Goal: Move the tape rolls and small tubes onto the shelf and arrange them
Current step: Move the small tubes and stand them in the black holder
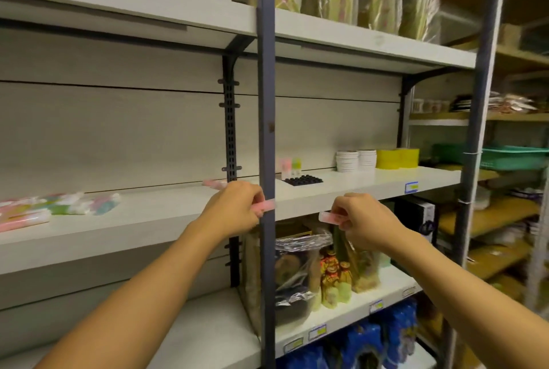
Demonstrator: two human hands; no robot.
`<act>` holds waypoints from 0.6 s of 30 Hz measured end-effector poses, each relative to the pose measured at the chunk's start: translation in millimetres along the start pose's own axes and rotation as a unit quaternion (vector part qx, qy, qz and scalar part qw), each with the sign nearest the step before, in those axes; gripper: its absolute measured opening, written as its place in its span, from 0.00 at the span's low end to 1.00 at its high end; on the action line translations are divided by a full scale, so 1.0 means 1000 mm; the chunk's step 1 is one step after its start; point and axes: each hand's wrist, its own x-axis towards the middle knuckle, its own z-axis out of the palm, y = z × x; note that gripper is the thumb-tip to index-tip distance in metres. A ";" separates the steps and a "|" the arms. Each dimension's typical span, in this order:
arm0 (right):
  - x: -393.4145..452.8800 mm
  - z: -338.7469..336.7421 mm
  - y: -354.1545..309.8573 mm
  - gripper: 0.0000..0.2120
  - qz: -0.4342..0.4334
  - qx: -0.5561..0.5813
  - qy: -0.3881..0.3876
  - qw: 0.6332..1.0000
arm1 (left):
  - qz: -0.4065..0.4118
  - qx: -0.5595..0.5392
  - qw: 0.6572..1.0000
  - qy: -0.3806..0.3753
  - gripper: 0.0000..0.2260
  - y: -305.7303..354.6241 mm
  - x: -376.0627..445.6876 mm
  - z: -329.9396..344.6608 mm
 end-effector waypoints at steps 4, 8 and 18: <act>0.001 0.003 0.037 0.11 0.014 0.007 -0.009 1.000 | -0.002 -0.029 1.000 0.008 0.04 0.029 0.016 0.021; 0.014 0.006 0.060 0.10 0.019 0.029 -0.008 0.999 | -0.002 -0.055 0.998 0.015 0.03 0.048 0.039 0.039; 0.068 0.026 0.119 0.09 0.036 0.038 0.003 0.999 | 0.018 -0.105 0.994 0.030 0.08 0.061 0.127 0.079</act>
